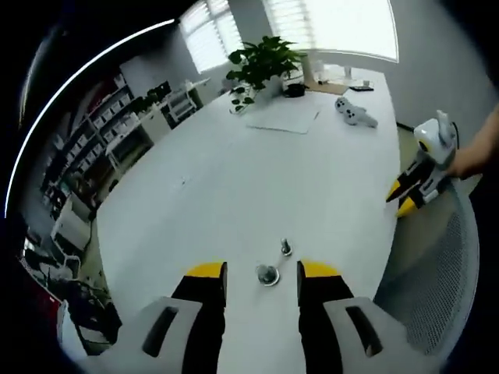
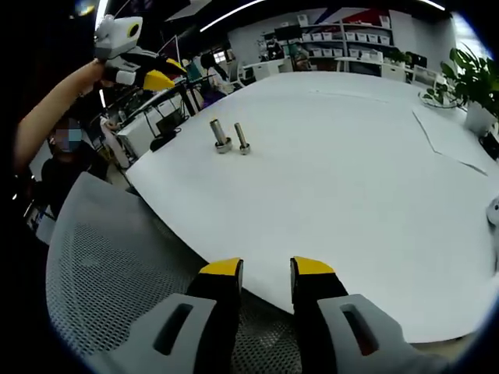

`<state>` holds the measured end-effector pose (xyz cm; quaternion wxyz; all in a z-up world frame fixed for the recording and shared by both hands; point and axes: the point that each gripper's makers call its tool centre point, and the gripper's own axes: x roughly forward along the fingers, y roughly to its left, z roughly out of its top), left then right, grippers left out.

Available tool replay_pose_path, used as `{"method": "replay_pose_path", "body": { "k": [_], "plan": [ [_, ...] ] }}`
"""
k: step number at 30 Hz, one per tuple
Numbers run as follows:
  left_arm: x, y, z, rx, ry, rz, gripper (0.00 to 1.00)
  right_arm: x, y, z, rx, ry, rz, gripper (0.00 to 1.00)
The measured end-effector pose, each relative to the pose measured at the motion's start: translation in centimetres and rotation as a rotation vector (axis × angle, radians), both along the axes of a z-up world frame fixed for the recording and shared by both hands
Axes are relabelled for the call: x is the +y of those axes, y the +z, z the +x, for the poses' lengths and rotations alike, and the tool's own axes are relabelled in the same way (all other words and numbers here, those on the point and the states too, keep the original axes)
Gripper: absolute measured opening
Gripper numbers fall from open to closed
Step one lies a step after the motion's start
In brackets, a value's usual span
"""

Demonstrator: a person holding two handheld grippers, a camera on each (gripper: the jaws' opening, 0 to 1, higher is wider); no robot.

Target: Place the washer onto the threaded stud by aligning its center hole with the stud, sliding it down to the base, and recovering from edge contact or off-axis alignment until the washer reaches the visible bottom stop.

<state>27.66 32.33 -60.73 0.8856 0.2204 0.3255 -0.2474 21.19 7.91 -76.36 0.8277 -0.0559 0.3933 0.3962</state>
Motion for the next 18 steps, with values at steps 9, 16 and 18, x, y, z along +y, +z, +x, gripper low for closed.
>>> {"method": "replay_pose_path", "body": {
  "k": [9, 16, 18],
  "plan": [
    [4.5, 0.7, -4.7, -0.136, 0.242, -0.103, 0.44, 0.0, 0.0, -0.2, -0.004, 0.023, -0.007, 0.33],
    [6.6, 0.9, -6.5, -0.291, 0.430, -0.240, 0.71, 0.0, 0.0, 0.1, -0.017, 0.023, -0.011, 0.35],
    [6.4, 0.6, -6.9, -0.315, 0.475, -0.321, 0.81, -0.1, 0.0, 0.1, -0.022, 0.021, -0.010, 0.35]
  ]
}}
